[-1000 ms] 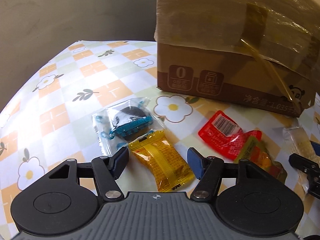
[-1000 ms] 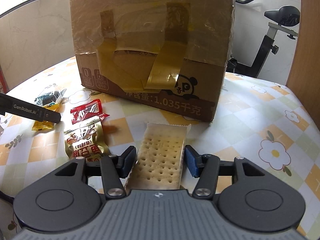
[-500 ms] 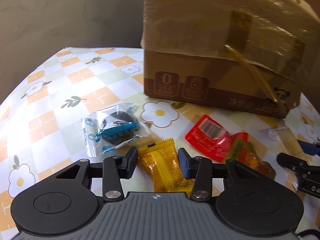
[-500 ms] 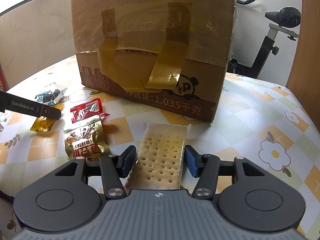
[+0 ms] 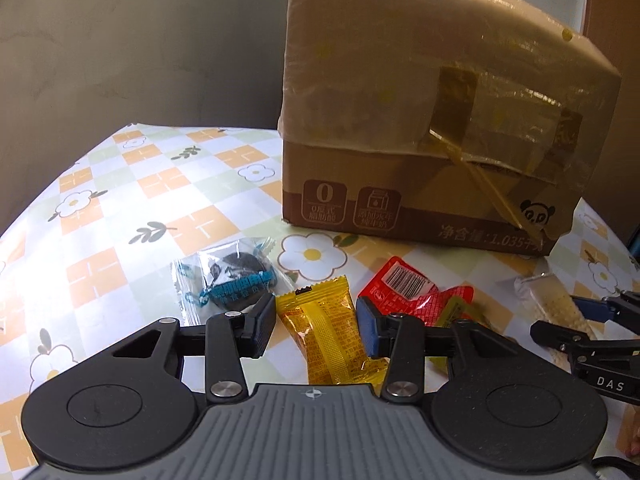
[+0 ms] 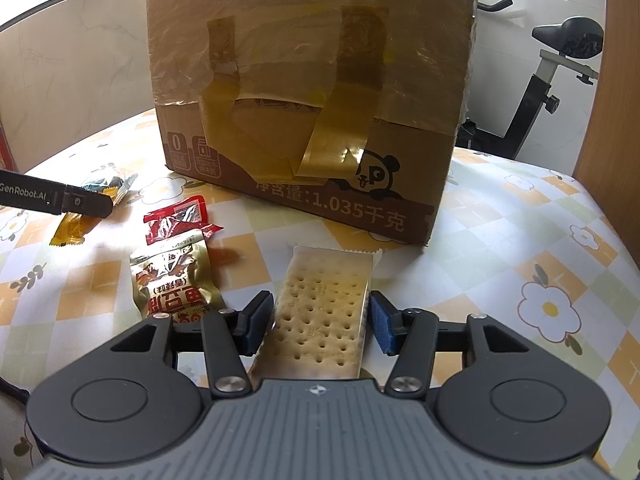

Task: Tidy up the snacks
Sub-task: 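Lift both held snacks up and carry them over the open box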

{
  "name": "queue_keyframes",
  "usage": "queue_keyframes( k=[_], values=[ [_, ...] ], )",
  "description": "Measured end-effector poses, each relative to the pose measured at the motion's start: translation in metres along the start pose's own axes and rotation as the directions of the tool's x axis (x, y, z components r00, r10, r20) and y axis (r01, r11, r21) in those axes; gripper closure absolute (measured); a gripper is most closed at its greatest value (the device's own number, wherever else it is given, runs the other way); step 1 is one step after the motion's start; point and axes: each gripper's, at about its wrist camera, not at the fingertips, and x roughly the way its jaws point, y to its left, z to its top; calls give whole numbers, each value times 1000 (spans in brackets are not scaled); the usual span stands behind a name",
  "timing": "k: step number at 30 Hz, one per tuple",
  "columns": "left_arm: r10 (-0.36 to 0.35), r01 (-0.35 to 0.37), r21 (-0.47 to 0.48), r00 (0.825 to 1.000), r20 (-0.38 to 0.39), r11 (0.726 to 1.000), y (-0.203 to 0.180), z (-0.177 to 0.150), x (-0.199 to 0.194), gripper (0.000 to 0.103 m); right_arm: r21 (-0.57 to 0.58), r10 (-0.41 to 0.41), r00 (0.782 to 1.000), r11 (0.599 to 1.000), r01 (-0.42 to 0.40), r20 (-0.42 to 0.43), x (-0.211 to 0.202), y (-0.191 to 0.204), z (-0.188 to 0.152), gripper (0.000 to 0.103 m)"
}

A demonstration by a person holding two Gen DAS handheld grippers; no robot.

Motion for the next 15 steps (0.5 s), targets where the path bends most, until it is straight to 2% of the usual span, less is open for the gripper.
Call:
queue_keyframes(
  k=[8, 15],
  values=[
    [-16, 15, 13, 995, 96, 1000, 3, 14, -21, 57, 27, -5, 999, 1000, 4, 37, -17, -5, 7, 52],
    [-46, 39, 42, 982, 181, 998, 0, 30, -40, 57, 25, -32, 989, 999, 29, 144, -52, -15, 31, 53]
  ],
)
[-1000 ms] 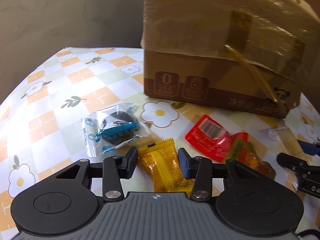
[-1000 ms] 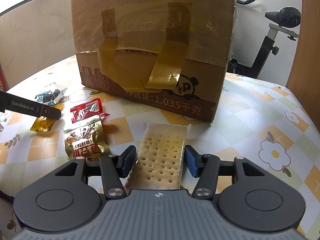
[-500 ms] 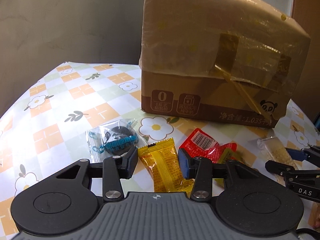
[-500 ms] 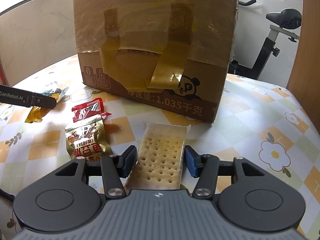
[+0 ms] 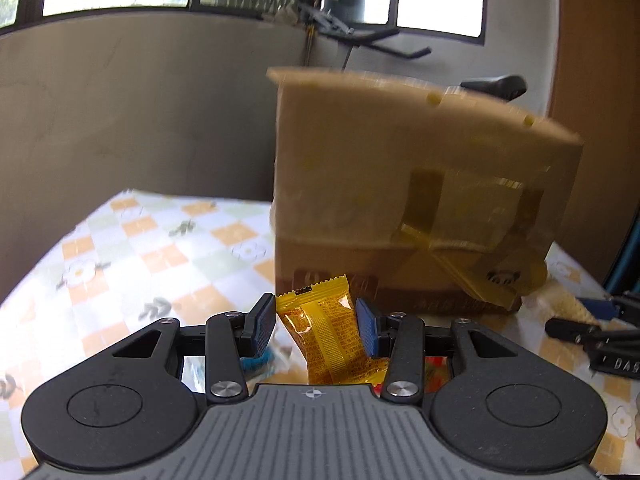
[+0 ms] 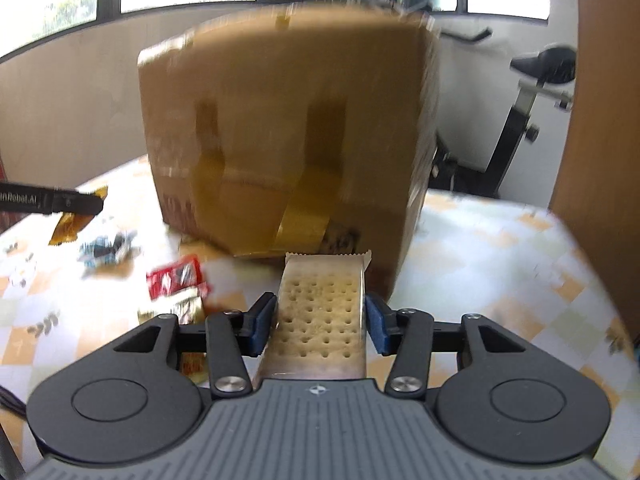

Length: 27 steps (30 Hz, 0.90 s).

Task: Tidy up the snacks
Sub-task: 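Lift both held snacks up and carry them over the open box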

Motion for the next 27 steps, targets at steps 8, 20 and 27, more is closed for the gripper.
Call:
queue_keyframes(
  k=[8, 20, 27],
  values=[
    [-63, 61, 19, 988, 142, 998, -2, 41, -28, 57, -7, -20, 987, 1000, 21, 161, -33, -8, 46, 53],
    [-145, 138, 45, 955, 259, 989, -15, 119, -24, 57, -38, 23, 946, 999, -11, 323, -48, -13, 125, 53],
    [-130, 114, 76, 958, 254, 991, -30, 170, 34, 57, -87, 34, 961, 996, -10, 274, 15, -16, 188, 53]
  ],
)
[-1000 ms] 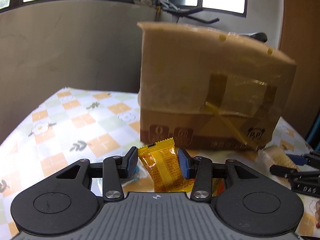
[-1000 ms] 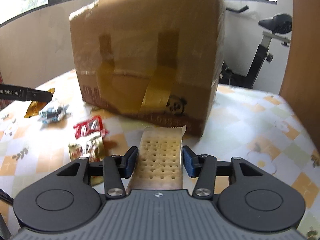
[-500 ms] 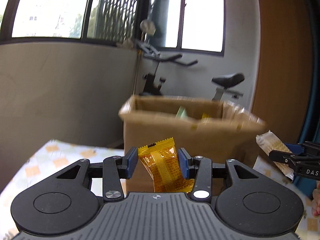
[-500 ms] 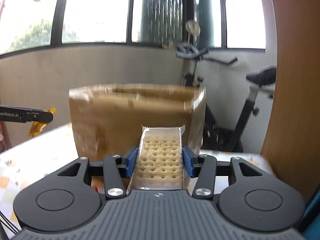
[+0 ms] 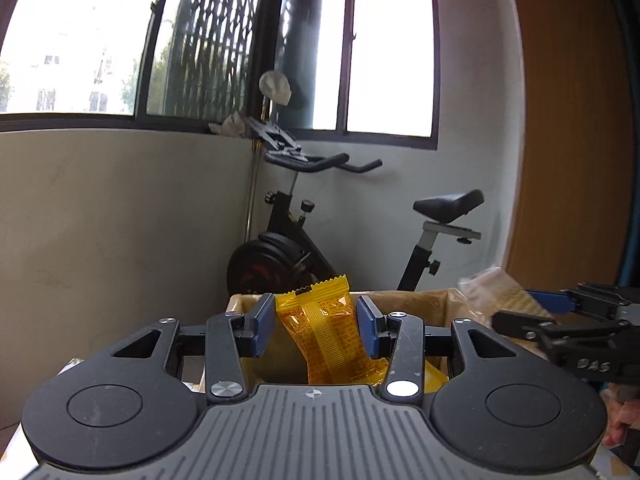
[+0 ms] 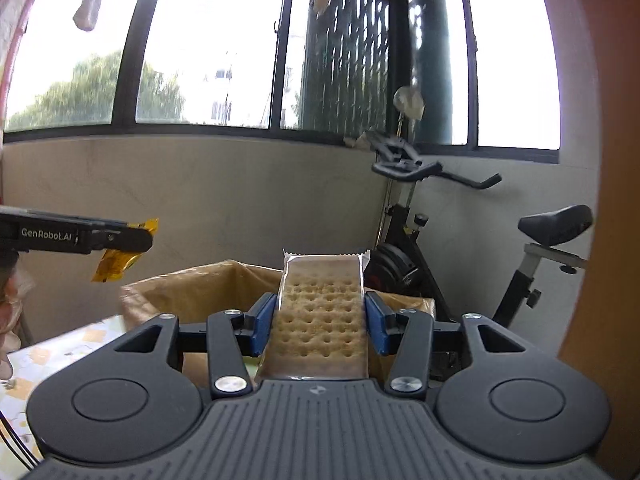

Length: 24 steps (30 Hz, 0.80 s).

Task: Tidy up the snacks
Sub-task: 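Lift both held snacks up and carry them over the open box, then open both tools to drop the snacks into the box and withdraw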

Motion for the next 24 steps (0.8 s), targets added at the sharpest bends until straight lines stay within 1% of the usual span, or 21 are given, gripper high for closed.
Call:
queue_keyframes(
  k=[3, 6, 9, 12, 14, 16, 20, 24],
  values=[
    [4, -5, -9, 999, -54, 1000, 3, 5, 27, 57, -8, -25, 998, 1000, 24, -58, 36, -3, 6, 53],
    [17, -19, -20, 994, -107, 1000, 7, 5, 50, 56, 9, -55, 992, 998, 57, -115, 59, -6, 4, 53],
    [32, -33, -10, 990, -138, 999, 9, 1, 61, 56, 12, -70, 984, 997, 72, -163, 72, -12, -2, 53],
    [25, -26, -5, 988, -156, 1000, 10, -3, 65, 53, 18, -76, 977, 997, 81, -199, 78, -16, -8, 52],
    [28, -27, 6, 985, -168, 1000, 12, -5, 65, 47, 22, -89, 975, 995, 95, -202, 76, -18, -10, 50],
    [35, -33, 10, 985, -170, 999, 13, -7, 63, 41, 43, -92, 977, 994, 102, -193, 72, -21, -12, 39],
    [26, -26, 1, 984, -176, 1000, 17, -9, 53, 40, 96, -74, 981, 991, 92, -179, 61, -26, -10, 38],
    [4, -7, -17, 987, -163, 1000, 24, -8, 40, 39, 109, -55, 986, 991, 72, -156, 45, -23, -6, 36]
  ],
)
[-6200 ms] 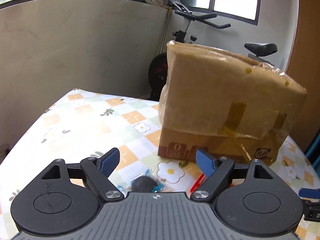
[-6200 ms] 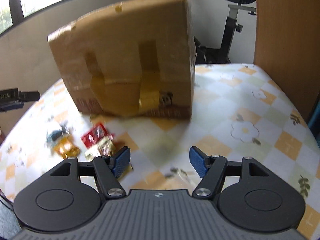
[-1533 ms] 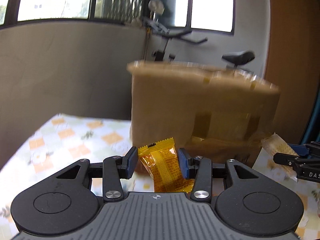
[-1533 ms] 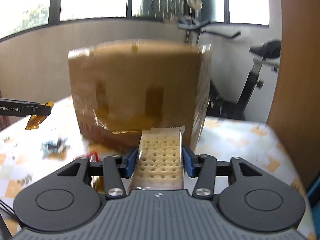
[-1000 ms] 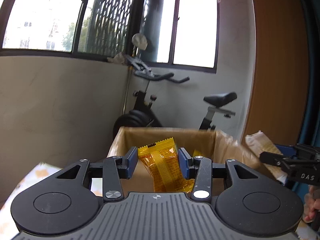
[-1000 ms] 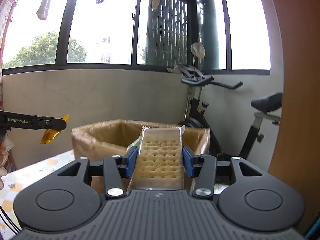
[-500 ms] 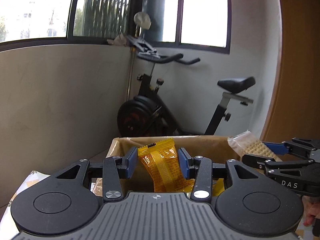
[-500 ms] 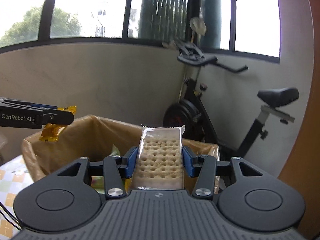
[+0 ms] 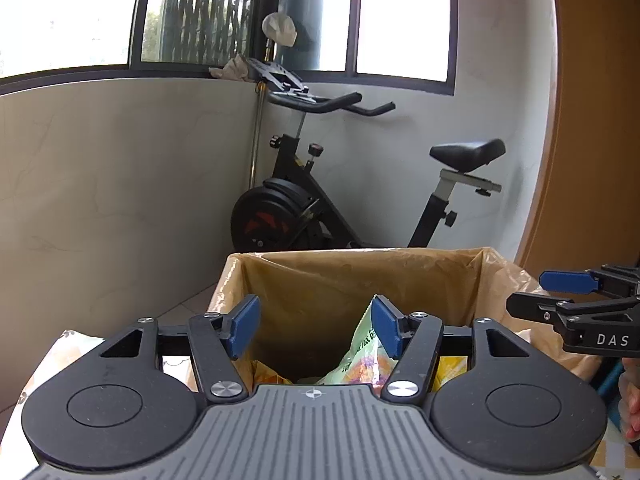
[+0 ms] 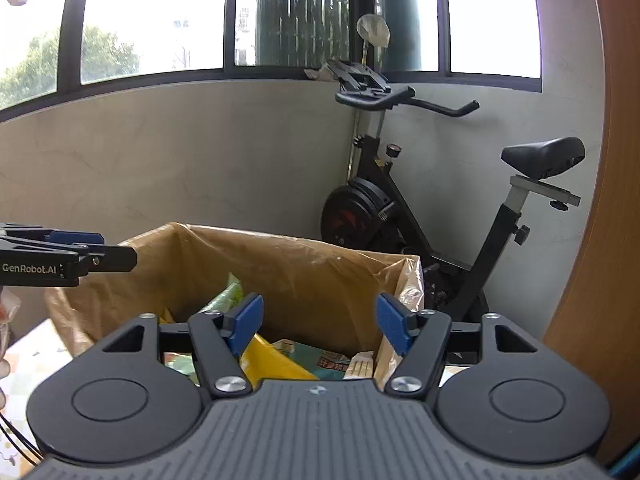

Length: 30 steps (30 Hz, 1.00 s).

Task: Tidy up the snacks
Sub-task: 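Open both tools to drop the snacks into the box and withdraw, then move the left tool to the blue-black packet while the right tool reaches the small jerky piece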

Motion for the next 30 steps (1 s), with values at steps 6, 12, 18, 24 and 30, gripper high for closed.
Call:
queue_keyframes(
  k=[6, 12, 18, 24, 30],
  values=[
    [-26, 25, -54, 999, -18, 998, 13, -2, -23, 36, -4, 36, 999, 999, -36, 21, -26, 13, -3, 36],
    [-21, 20, -37, 999, -29, 999, 19, -14, -53, 31, -8, 74, 996, 997, -73, 48, -49, 28, -9, 36],
    [2, -4, -44, 999, -45, 999, 30, -38, -81, 31, 11, 101, 992, 995, -102, 78, -68, 42, -20, 36],
    [24, -30, -80, 997, -75, 996, 39, -68, -97, 31, -9, 105, 991, 994, -105, 88, -80, 59, -39, 36],
    [47, -58, -104, 993, -104, 993, 44, -98, -106, 31, -4, 113, 991, 994, -113, 67, -88, 71, -68, 36]
  ],
)
